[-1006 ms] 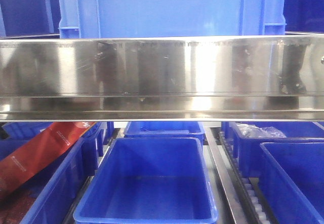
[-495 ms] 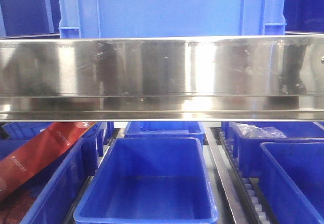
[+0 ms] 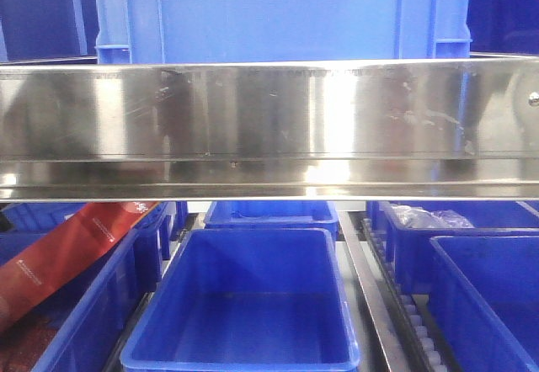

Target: Place cylindrical capacitor in blue bin on shelf

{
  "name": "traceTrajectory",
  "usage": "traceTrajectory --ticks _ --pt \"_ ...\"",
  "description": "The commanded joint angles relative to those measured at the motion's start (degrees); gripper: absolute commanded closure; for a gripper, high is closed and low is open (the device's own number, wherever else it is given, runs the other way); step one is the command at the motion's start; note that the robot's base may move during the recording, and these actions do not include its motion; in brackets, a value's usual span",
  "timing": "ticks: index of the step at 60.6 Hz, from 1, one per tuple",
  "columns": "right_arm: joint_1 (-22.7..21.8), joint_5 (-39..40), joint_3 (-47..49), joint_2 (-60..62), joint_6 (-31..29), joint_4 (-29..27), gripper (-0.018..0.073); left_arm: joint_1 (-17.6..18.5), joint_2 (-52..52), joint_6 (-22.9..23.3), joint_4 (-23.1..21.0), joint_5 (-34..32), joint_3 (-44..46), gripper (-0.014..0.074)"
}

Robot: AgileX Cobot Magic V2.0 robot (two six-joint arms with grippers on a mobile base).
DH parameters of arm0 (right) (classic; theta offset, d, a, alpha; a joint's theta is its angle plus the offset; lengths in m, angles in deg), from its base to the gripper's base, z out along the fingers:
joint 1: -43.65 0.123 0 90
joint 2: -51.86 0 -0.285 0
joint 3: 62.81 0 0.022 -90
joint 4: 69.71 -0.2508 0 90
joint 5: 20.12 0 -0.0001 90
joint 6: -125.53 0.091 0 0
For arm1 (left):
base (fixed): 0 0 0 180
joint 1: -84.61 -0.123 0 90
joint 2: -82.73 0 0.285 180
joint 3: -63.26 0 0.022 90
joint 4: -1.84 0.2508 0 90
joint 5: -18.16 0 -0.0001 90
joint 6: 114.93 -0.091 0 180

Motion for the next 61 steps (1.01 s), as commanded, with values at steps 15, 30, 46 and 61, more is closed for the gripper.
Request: traceTrajectory --ticks 15,30,46,61 --pt "-10.4 5.2 -13.0 13.6 -0.3 -4.2 0.0659 -0.1 -0.3 0.4 -0.4 -1.5 0.0 0.0679" --pt "-10.4 5.2 -15.6 13.6 -0.3 -4.5 0.0659 -0.1 -0.3 0.4 -0.4 -1.5 0.0 0.0679" --pt "-10.4 5.6 -15.6 13.6 -0.3 -5.3 0.0659 -0.1 -0.3 0.4 -0.4 -1.5 0.0 0.0679" --pt "-10.4 5.6 -15.6 13.6 -0.3 -5.3 0.0659 -0.1 -0.3 0.4 -0.4 -1.5 0.0 0.0679"
